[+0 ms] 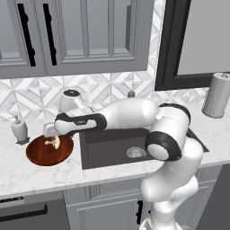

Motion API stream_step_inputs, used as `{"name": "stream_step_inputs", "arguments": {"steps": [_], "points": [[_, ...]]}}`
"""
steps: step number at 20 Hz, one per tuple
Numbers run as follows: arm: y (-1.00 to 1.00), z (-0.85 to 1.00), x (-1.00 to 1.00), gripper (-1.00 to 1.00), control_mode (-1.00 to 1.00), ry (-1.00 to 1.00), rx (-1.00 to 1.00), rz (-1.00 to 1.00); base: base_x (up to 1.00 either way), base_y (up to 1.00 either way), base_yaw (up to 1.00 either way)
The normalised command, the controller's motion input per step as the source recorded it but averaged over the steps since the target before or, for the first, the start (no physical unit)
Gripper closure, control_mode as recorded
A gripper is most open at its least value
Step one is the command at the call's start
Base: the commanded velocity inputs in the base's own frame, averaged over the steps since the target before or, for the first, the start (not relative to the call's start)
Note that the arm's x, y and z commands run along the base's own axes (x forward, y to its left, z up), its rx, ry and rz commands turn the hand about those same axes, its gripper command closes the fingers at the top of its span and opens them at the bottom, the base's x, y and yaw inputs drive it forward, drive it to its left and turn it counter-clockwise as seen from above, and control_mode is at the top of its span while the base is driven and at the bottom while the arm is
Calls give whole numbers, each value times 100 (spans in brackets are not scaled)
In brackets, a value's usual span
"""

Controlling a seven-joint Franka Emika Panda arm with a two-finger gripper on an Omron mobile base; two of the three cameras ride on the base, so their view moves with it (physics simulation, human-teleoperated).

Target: Pick the mushroom from the sink and place it in the bowl. Then pick the bowl and place it in the microwave. Then close the microwave door and press the start button.

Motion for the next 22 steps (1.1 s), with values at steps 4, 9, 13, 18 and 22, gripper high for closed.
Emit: {"name": "stream_step_inputs", "arguments": {"steps": [4,9,13,18,22], "points": [[-47,-1,-10,-100,-100,-1,4,0,0,0,0],[-50,-8,-1,-100,-100,0,0,0,0,0,0],[-31,-30,7,-100,-100,0,0,0,0,0,0],[-3,-50,26,-100,-100,0,-1,0,0,0,0],[0,-11,11,-100,-100,0,3,0,0,0,0]]}}
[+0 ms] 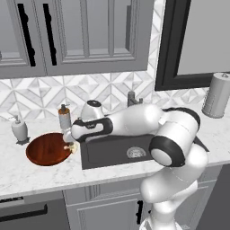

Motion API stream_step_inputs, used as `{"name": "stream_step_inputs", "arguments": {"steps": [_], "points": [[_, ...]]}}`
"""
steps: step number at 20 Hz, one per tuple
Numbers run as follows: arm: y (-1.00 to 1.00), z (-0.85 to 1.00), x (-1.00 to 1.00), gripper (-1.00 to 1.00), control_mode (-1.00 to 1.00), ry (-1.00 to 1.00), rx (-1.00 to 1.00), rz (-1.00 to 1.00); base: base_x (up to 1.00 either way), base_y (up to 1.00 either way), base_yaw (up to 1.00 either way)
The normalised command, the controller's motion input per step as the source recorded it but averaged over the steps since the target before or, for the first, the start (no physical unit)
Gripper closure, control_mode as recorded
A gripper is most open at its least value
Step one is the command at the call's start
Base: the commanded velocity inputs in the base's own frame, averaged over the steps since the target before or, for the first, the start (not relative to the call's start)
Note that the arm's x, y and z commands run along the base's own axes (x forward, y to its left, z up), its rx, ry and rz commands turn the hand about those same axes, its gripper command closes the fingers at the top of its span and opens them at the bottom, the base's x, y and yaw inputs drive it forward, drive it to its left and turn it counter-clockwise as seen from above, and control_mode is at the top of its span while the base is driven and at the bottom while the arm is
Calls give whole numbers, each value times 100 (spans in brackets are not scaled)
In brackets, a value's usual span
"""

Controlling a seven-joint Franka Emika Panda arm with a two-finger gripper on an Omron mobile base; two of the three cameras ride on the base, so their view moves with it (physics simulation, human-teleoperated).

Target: Pick the mushroom from the sink and place it in the bowl. Then pick the bowl and place it in the microwave. Then close the microwave door and press the start button.

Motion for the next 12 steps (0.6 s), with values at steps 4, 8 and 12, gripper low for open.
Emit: {"name": "stream_step_inputs", "arguments": {"steps": [4,8,12], "points": [[8,2,9,-100,-100,0,11,0,0,0,0],[14,4,22,-100,-100,2,13,-3,0,0,0],[30,-15,51,-100,-100,4,5,-7,0,0,0]]}}
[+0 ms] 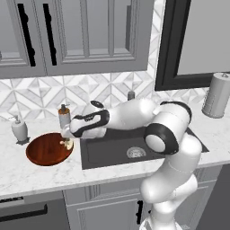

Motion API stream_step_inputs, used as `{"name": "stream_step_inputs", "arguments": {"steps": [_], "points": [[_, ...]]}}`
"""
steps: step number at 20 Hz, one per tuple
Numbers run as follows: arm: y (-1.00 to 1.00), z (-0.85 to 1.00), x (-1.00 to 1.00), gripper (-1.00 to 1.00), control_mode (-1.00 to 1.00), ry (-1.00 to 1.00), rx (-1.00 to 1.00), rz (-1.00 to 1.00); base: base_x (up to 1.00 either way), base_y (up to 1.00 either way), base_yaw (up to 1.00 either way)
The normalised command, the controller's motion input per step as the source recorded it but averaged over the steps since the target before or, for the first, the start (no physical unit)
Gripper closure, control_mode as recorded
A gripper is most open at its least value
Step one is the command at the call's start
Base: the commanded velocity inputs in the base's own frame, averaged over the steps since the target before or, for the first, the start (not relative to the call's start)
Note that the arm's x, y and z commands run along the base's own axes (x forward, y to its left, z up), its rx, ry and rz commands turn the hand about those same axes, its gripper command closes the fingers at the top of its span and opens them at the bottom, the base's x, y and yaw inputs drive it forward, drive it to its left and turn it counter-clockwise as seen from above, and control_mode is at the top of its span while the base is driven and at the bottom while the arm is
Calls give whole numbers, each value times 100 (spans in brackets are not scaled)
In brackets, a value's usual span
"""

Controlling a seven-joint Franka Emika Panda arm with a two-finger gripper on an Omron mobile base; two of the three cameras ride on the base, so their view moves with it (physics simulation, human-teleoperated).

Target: Pick the mushroom from the sink and place it in the bowl. Then pick the bowl and place it in the microwave. Then close the microwave door and press the start button.

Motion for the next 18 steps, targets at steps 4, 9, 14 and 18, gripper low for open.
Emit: {"name": "stream_step_inputs", "arguments": {"steps": [4,9,14,18], "points": [[38,-41,49,-100,-100,1,0,-9,0,0,0],[45,-40,29,-100,-100,0,-1,-9,0,0,0],[28,-35,1,-100,-100,3,0,-3,0,0,0],[9,-11,0,-100,-100,14,2,0,0,0,0]]}}
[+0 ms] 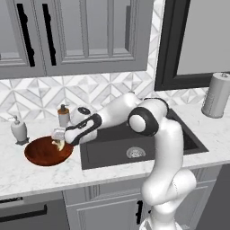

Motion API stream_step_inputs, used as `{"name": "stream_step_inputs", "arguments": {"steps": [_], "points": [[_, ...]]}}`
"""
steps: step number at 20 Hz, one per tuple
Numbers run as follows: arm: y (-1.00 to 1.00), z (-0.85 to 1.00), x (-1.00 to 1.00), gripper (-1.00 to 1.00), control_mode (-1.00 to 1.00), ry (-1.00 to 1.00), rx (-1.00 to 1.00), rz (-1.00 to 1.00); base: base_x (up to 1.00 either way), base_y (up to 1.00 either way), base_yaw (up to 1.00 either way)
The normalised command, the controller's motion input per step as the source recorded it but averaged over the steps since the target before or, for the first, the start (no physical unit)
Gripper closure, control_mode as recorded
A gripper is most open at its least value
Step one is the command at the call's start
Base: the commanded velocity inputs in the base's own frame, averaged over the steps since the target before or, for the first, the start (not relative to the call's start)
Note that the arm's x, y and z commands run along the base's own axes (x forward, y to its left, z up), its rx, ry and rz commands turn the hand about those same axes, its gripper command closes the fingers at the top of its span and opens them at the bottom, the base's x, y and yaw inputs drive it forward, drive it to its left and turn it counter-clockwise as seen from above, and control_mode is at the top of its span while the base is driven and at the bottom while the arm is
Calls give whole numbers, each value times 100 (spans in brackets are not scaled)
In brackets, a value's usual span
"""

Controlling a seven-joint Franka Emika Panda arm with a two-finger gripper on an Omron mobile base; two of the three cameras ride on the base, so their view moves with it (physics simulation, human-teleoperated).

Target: Pick the mushroom from the sink and place it in the bowl. Then pick the bowl and place it in the microwave. Then close the microwave door and press the start button.

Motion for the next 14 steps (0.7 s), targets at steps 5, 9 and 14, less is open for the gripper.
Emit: {"name": "stream_step_inputs", "arguments": {"steps": [5,9,14], "points": [[8,-5,0,100,-100,20,7,0,0,0,0],[2,-12,-2,100,-100,19,11,0,0,0,0],[0,5,-29,100,-100,5,19,0,0,0,0]]}}
